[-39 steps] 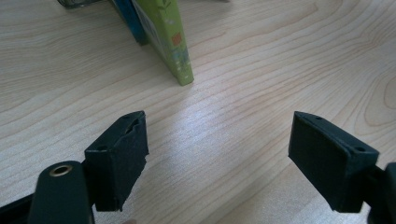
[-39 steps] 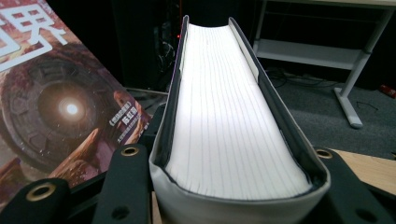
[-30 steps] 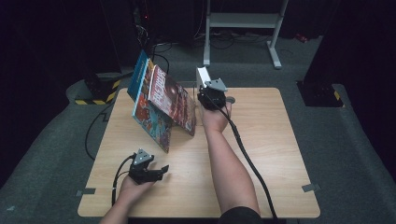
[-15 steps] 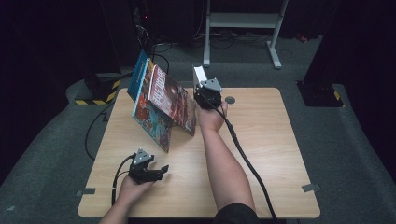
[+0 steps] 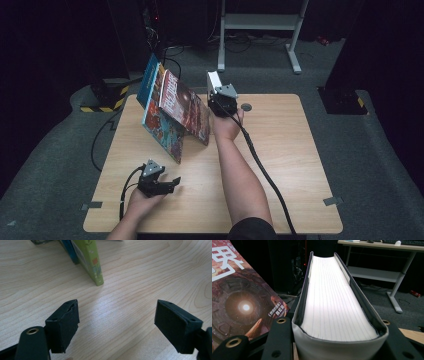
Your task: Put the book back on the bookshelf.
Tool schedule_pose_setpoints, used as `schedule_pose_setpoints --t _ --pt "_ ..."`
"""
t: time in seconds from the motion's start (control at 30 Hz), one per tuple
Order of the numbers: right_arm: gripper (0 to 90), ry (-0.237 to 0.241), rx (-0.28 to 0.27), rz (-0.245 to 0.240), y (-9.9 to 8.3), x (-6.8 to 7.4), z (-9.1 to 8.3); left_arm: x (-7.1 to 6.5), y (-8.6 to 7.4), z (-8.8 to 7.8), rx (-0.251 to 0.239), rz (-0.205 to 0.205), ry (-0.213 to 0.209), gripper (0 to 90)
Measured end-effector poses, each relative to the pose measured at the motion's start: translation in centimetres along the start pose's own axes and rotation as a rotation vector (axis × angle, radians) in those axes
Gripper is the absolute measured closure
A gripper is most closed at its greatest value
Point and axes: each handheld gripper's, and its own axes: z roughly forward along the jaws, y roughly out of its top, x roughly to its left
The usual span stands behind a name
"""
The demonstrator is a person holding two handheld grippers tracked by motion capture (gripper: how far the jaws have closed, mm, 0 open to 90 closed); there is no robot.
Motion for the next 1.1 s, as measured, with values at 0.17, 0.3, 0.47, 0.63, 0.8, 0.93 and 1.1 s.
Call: schedule_pose_setpoints --t 0.17,0.3,0.47,0.63,0.8,0.93,1.1 --pt "53.2 0.013 0.013 0.001 0.0 -0.3 -0.1 -0.1 0.0 0.0 -0.002 -0.001 0.003 20.0" --pt "52.8 0.016 0.018 0.008 0.1 -0.4 -0.1 0.0 0.0 0.0 0.0 0.005 0.006 20.0" --pt "51.8 0.018 0.025 0.006 0.1 -0.6 -0.1 -0.1 0.0 0.0 0.002 -0.002 0.001 20.0" --pt "49.7 0.029 0.03 0.0 0.1 -0.7 -0.1 -0.2 0.0 0.1 0.004 -0.005 -0.003 20.0" --pt "39.3 0.046 0.034 0.002 0.3 -0.8 -0.2 -0.2 0.0 0.1 0.005 -0.007 -0.004 20.1" --pt "29.2 0.073 0.051 0.009 0.4 -1.0 -0.4 -0.2 0.0 0.1 0.006 -0.008 -0.003 20.0" --pt "24.2 0.09 0.029 0.002 0.9 -1.6 -1.2 -0.2 0.0 0.1 0.01 -0.008 0.001 19.0"
